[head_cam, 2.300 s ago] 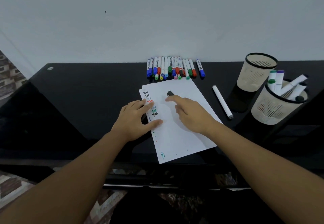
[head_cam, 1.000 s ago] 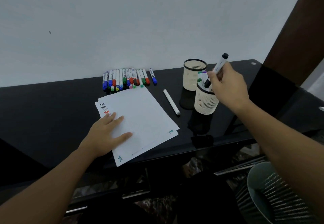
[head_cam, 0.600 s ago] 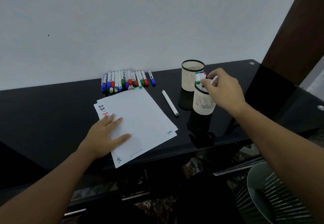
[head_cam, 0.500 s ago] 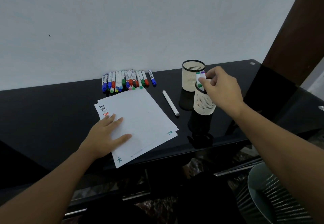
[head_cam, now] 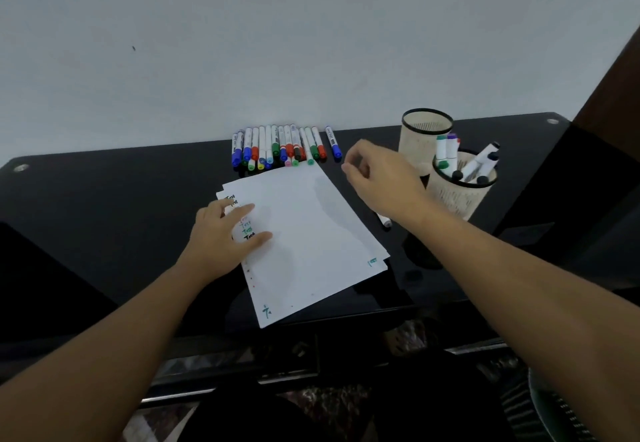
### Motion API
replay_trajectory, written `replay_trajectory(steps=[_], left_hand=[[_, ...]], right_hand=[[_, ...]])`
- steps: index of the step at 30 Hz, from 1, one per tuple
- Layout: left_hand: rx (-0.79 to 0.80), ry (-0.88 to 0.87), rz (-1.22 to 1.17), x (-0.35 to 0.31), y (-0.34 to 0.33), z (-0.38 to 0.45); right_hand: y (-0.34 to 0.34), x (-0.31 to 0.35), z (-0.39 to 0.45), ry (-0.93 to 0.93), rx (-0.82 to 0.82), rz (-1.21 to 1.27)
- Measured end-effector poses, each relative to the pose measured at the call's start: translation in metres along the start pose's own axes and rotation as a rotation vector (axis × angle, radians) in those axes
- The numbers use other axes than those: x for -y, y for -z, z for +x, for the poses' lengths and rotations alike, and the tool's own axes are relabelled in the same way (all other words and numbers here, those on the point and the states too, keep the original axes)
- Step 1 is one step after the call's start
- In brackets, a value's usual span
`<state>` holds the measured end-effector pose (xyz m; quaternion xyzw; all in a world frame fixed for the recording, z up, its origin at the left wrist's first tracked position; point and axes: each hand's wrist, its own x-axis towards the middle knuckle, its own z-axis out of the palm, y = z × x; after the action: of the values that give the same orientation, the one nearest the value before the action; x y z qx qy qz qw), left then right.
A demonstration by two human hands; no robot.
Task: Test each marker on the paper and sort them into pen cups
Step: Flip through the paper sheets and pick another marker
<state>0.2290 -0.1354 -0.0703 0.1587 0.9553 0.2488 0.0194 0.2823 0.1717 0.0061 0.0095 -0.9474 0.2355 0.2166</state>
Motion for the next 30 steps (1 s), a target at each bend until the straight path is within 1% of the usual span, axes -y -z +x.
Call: replay_trajectory(steps=[3, 5, 9, 14, 17, 20, 23, 26, 30], left_hand=[[0.074, 0.019, 0.09, 0.01, 0.002, 0.01], [0.071, -0.001, 0.145, 0.018, -0.003, 0.011], [0.001, -0.02, 0.166, 0.025, -0.01, 0.013], [-0.009, -0.031, 0.152, 0.032, -0.015, 0.016], [-0.029, -0.038, 0.132, 0.035, -0.015, 0.019], [-0.041, -0.044, 0.123, 0.036, -0.016, 0.02], [-0.058, -0.052, 0.11, 0.038, -0.018, 0.02], [-0.072, -0.048, 0.103, 0.038, -0.017, 0.021], [-0.073, -0.05, 0.108, 0.038, -0.018, 0.02]], right_hand=[[-0.027, -0.011, 0.021, -0.05, 0.155, -0.056], [-0.042, -0.023, 0.037, -0.081, 0.224, -0.066], [-0.065, -0.041, 0.073, -0.133, 0.276, -0.098], [-0.094, -0.052, 0.109, -0.19, 0.37, -0.19], [-0.106, -0.06, 0.122, -0.191, 0.41, -0.245], [-0.115, -0.064, 0.128, -0.186, 0.377, -0.289], [-0.118, -0.066, 0.127, -0.154, 0.295, -0.317], [-0.117, -0.064, 0.121, -0.097, 0.158, -0.278], [-0.108, -0.053, 0.108, 0.049, -0.038, -0.288]])
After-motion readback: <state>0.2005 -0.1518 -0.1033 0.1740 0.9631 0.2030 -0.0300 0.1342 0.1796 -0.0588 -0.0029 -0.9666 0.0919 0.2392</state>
